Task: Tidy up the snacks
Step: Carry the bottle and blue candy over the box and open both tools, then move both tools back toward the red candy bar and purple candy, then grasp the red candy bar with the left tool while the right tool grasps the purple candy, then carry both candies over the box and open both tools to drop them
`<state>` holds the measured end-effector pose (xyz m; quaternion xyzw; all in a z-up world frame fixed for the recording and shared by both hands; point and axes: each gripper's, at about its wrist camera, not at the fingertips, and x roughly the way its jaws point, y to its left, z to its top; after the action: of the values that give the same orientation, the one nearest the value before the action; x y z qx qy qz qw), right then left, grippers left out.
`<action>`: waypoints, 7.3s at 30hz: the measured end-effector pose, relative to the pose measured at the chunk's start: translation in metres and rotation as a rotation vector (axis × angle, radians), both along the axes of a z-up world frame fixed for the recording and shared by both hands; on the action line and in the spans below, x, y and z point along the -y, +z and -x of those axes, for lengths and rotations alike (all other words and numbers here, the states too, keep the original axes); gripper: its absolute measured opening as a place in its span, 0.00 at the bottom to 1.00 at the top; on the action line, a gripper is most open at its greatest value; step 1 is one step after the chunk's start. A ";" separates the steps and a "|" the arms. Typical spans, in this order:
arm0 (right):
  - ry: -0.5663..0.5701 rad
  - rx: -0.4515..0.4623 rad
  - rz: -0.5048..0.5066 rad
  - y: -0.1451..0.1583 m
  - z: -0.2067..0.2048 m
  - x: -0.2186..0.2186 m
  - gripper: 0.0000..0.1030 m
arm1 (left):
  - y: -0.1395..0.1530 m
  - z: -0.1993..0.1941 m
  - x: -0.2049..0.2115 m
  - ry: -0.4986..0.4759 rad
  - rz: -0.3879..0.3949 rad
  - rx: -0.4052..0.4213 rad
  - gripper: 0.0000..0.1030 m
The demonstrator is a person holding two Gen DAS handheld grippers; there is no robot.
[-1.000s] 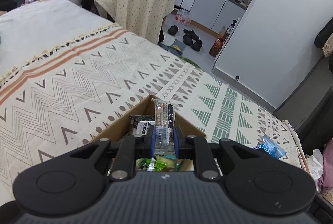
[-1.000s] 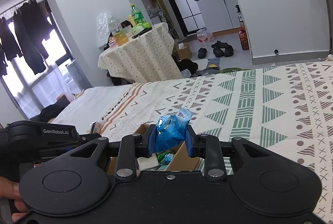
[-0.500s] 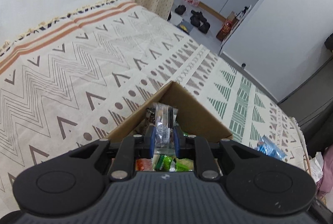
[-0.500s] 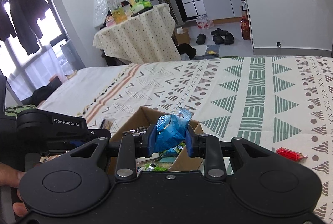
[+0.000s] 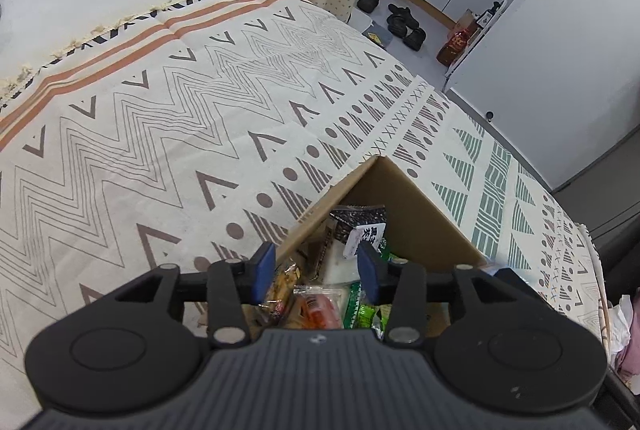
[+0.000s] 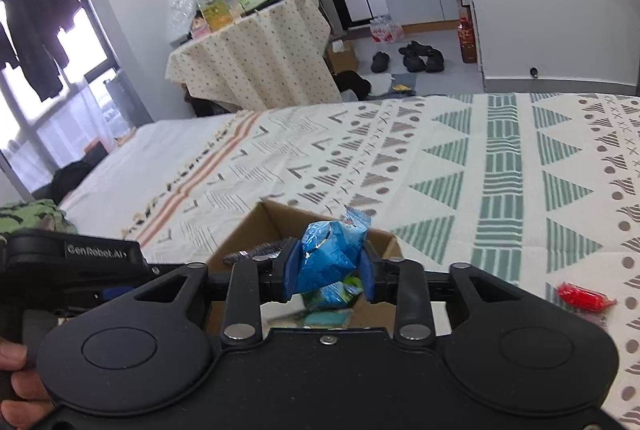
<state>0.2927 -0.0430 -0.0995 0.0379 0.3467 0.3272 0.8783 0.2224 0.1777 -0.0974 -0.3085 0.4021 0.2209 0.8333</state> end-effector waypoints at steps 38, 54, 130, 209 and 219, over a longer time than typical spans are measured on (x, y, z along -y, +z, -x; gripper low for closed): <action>-0.217 -0.141 -0.033 0.005 -0.004 0.127 0.89 | 0.025 -0.024 0.117 -0.168 -0.058 0.068 0.95; -0.318 -0.270 -0.028 -0.039 -0.032 0.167 0.76 | -0.003 -0.076 0.170 -0.324 -0.016 0.046 0.94; -0.504 -0.269 0.036 -0.079 -0.075 0.229 0.34 | -0.065 -0.165 0.249 -0.345 -0.006 -0.024 0.15; 0.049 -0.006 0.031 0.010 0.047 -0.005 0.34 | 0.016 0.034 -0.005 -0.098 0.048 0.040 0.27; 0.048 -0.065 0.030 0.011 0.068 -0.018 0.48 | 0.039 0.044 -0.004 -0.148 0.037 0.057 0.67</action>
<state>0.2249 -0.0247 -0.0883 0.0273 0.3808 0.3414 0.8589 0.1788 0.1821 -0.0589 -0.2996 0.4036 0.1425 0.8527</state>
